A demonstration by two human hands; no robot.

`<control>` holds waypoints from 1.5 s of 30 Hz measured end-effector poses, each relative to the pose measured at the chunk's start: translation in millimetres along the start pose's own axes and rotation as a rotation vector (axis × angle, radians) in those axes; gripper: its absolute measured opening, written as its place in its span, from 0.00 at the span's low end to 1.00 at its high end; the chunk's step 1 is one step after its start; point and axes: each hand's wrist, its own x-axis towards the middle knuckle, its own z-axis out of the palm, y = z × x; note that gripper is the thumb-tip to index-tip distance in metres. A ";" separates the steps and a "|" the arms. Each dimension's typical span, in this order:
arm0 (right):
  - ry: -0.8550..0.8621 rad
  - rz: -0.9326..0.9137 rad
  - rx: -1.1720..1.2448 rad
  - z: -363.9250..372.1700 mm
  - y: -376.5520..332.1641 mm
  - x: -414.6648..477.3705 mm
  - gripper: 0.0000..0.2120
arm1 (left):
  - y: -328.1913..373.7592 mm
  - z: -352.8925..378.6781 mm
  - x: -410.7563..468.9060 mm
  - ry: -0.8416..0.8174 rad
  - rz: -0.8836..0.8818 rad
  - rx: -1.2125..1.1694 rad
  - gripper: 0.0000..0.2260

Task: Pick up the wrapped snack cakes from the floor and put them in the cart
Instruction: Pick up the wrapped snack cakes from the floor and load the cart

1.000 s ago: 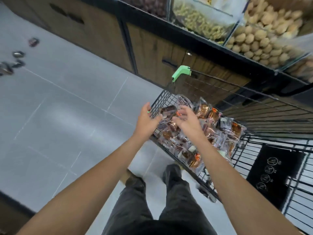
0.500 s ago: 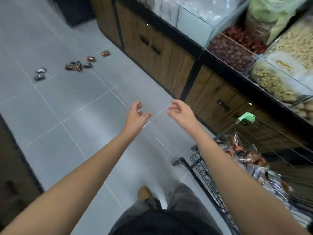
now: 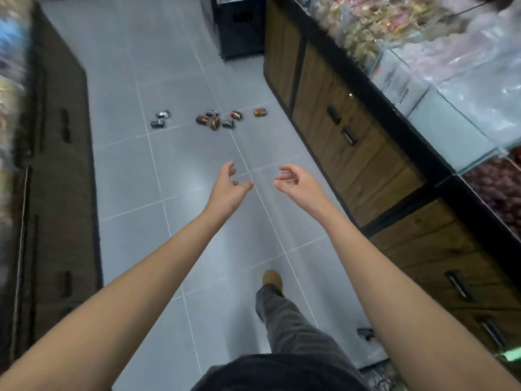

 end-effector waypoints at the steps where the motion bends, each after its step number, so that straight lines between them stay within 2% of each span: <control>1: -0.024 -0.011 0.002 -1.3 -6.7 20.5 0.18 | 8.1 -2.8 15.4 0.023 -0.009 0.002 0.30; 8: -0.199 -0.047 -0.012 -4.0 -44.0 143.2 0.19 | 47.9 -12.9 104.6 0.189 -0.108 -0.077 0.32; 19: -0.329 -0.122 -0.098 5.7 -81.5 296.3 0.18 | 59.4 -27.2 212.0 0.324 -0.189 -0.101 0.29; 25: -0.393 -0.130 -0.197 -9.0 -99.1 391.8 0.18 | 86.4 -17.3 317.1 0.349 -0.175 -0.126 0.29; 32: -0.392 -0.129 -0.327 -42.4 -130.4 499.7 0.17 | 136.2 -6.0 445.9 0.304 -0.155 -0.122 0.26; 43: -0.347 -0.074 -0.258 -53.4 -160.7 649.4 0.20 | 181.5 -6.4 595.1 0.252 -0.129 -0.087 0.26; 45: -0.347 -0.069 -0.233 -45.5 -164.1 681.4 0.19 | 182.2 -11.5 630.0 0.219 -0.134 -0.072 0.23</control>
